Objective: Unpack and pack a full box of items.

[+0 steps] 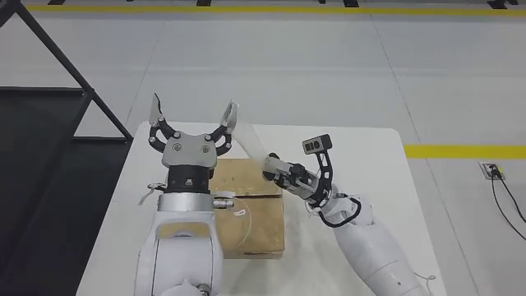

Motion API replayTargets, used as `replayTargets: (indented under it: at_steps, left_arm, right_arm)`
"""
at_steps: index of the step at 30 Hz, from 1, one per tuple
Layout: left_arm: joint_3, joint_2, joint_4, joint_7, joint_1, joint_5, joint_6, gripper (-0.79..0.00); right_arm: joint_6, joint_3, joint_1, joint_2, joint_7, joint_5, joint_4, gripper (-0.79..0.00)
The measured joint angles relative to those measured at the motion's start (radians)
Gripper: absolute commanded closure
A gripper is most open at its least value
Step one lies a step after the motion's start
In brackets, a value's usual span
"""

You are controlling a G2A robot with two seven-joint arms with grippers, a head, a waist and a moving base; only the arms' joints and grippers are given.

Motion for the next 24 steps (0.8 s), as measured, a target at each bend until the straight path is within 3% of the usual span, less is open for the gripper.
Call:
replayTargets:
  at_steps: [14,24]
  left_arm:
    - [-0.032,-0.018,0.007,-0.015,0.008,0.019,-0.005,-0.785]
    - [-0.065,-0.026,-0.007,-0.049,0.049,0.039,-0.012,-0.785]
  right_arm:
    - [-0.053,0.054,-0.018,0.002,-0.025,-0.008,-0.041,0.000]
    - [-0.129,0.134,-0.096,0.020,-0.144,-0.121,-0.201,0.000]
